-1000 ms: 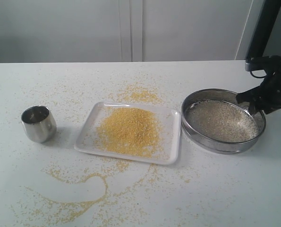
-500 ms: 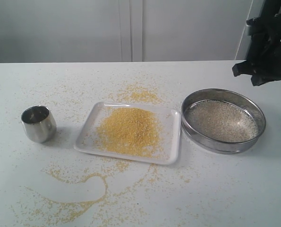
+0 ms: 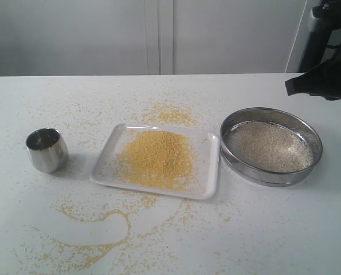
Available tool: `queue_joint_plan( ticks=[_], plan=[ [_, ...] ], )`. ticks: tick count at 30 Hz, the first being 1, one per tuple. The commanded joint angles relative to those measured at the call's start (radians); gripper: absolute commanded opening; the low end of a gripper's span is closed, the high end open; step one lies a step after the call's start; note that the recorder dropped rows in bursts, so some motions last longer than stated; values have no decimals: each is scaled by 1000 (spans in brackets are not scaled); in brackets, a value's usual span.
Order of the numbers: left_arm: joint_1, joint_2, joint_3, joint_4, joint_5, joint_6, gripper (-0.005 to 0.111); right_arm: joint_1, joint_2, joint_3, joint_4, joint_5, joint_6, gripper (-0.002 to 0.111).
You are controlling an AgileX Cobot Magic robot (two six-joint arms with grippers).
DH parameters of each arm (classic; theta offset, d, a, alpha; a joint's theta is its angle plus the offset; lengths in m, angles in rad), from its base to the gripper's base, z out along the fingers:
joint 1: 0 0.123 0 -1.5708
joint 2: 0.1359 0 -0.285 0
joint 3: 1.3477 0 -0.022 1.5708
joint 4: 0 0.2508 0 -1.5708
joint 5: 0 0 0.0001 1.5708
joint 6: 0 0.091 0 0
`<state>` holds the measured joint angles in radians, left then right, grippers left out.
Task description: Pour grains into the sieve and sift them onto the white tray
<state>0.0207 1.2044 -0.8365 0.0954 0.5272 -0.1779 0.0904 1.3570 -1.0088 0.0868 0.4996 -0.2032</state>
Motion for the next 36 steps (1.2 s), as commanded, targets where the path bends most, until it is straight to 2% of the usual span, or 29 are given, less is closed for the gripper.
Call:
queue_joint_plan(
  ticks=[1,14,21,33,36],
  plan=[
    [1,-7,-1,-5,11,-2,0,30,-117,94,2,-67,-5,0],
    [1,-7,-1,-5,11,-2,0,51,-414,273,17,-177,-5,0],
    [1,-7,-1,-5,11,-2,0,51,-509,281,17,-188,-1,0],
    [1,-7,-1,-5,11,-2,0,51,-518,281,13,-202,-3,0],
    [1,-7,-1,-5,11,-2,0,51,-589,299,15,-229,-3,0]
  ],
)
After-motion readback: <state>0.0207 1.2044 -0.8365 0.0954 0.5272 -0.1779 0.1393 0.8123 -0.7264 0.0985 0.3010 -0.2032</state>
